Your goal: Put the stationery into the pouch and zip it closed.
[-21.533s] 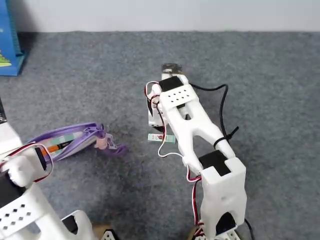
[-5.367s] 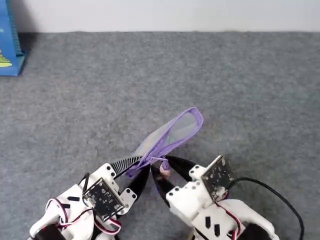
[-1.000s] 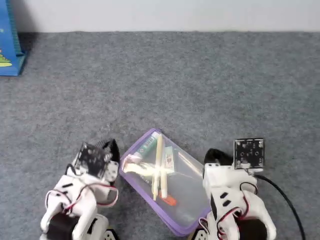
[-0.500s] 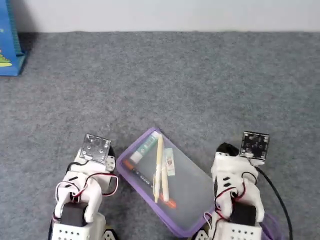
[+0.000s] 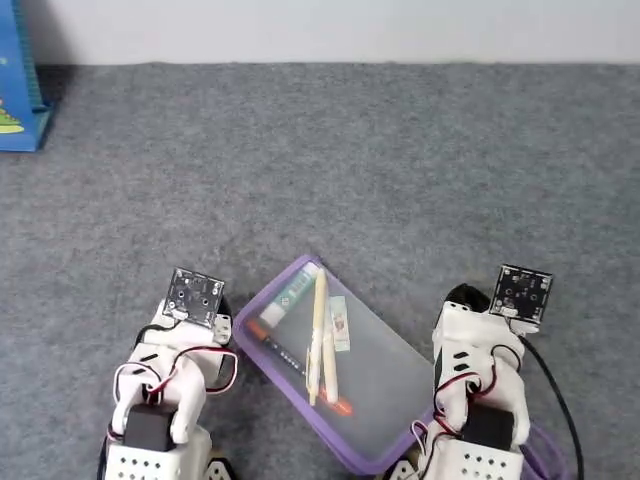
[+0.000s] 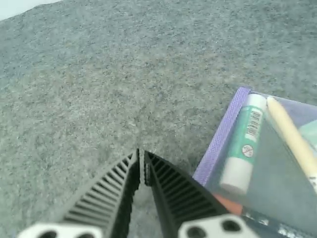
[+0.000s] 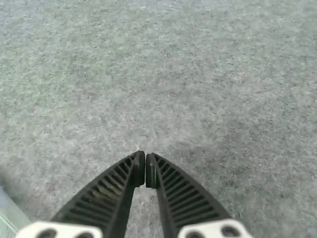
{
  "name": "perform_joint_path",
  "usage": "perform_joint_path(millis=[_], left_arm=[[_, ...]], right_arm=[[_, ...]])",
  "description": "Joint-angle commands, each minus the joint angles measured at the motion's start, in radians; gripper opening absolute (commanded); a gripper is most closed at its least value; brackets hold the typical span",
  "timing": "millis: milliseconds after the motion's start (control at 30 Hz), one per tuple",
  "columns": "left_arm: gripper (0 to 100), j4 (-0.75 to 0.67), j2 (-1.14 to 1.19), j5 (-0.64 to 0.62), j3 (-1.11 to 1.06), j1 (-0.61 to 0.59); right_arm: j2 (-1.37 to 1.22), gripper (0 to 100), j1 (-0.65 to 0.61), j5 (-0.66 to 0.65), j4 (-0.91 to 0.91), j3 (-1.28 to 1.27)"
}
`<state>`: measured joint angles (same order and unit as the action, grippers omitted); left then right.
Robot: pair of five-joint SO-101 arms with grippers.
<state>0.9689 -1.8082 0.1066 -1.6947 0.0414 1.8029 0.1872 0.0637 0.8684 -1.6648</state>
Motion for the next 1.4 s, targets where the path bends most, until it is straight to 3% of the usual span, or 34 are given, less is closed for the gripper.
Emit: perform_joint_path(millis=[0, 200, 633, 833, 900, 1000, 1233, 1367], left_arm=[[1, 0.052, -0.008, 0.005, 0.010, -0.032], [1, 0.146, -0.008, 0.006, 0.010, -0.112], [1, 0.190, -0.008, 0.006, 0.010, -0.290], [1, 0.282, -0.008, 0.006, 0.010, -0.292], [1, 0.288, -0.008, 0.008, 0.010, -0.290], [1, 0.290, -0.008, 0.006, 0.010, -0.290], [1, 0.290, -0.008, 0.006, 0.010, -0.290], [1, 0.290, -0.008, 0.006, 0.010, -0.290]], right_arm=[[0.002, 0.9, 0.008, -0.012, 0.016, -0.018], [0.008, 0.9, 0.005, -0.012, 0.182, -0.018], [0.010, 0.9, 0.001, -0.014, 0.374, -0.018], [0.010, 0.9, -0.001, -0.242, 0.383, -0.018], [0.010, 0.9, -0.002, -0.252, 0.383, -0.018], [0.010, 0.9, -0.002, -0.199, 0.383, -0.018], [0.008, 0.9, 0.004, 0.086, 0.384, -0.018], [0.005, 0.9, 0.002, 0.106, 0.386, -0.018]])
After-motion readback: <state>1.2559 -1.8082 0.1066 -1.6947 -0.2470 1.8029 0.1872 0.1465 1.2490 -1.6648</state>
